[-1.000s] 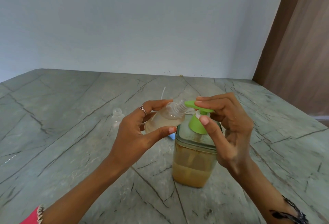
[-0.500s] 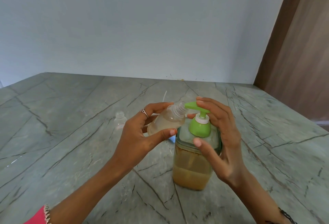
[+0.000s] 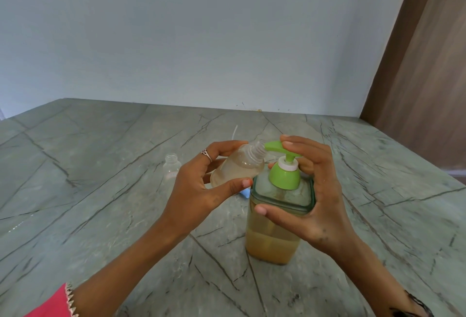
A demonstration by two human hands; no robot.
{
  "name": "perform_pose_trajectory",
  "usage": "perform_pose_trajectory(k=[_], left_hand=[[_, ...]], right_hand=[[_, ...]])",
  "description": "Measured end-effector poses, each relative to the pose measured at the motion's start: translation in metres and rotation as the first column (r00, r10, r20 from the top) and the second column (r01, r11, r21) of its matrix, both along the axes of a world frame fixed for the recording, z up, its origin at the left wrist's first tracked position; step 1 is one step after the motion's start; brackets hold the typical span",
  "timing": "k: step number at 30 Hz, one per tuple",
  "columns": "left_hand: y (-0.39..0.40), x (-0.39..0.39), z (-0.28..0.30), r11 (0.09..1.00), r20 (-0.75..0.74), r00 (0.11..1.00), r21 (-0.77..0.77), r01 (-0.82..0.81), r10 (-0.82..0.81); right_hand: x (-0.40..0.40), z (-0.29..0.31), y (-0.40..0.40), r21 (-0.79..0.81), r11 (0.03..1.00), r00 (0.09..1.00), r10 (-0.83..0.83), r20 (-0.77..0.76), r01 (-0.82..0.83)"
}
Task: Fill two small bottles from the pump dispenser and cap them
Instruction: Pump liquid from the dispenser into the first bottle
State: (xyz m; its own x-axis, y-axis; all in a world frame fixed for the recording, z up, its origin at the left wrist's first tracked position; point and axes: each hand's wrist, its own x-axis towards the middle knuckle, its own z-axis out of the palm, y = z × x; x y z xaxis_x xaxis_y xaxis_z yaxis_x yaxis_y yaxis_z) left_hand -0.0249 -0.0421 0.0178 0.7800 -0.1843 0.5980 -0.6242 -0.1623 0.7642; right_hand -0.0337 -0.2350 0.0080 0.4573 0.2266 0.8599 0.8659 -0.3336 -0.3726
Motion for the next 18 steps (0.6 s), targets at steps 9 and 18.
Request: perform_pose_trajectory(k=[9,18], left_hand=[[0.0041,0.0023,-0.0002,0.998,0.038,0.999,0.050,-0.034,0.032],[0.0029,0.0017,0.0011,1.000,0.041,0.999,0.026,-0.009,0.008]], right_hand=[[-0.0009,0.0015,0.0059,0.044,0.998,0.999,-0.038,0.008,0.038],[-0.0006,-0.0013,0.0035,-0.006,1.000,1.000,-0.016,-0.025,0.016]])
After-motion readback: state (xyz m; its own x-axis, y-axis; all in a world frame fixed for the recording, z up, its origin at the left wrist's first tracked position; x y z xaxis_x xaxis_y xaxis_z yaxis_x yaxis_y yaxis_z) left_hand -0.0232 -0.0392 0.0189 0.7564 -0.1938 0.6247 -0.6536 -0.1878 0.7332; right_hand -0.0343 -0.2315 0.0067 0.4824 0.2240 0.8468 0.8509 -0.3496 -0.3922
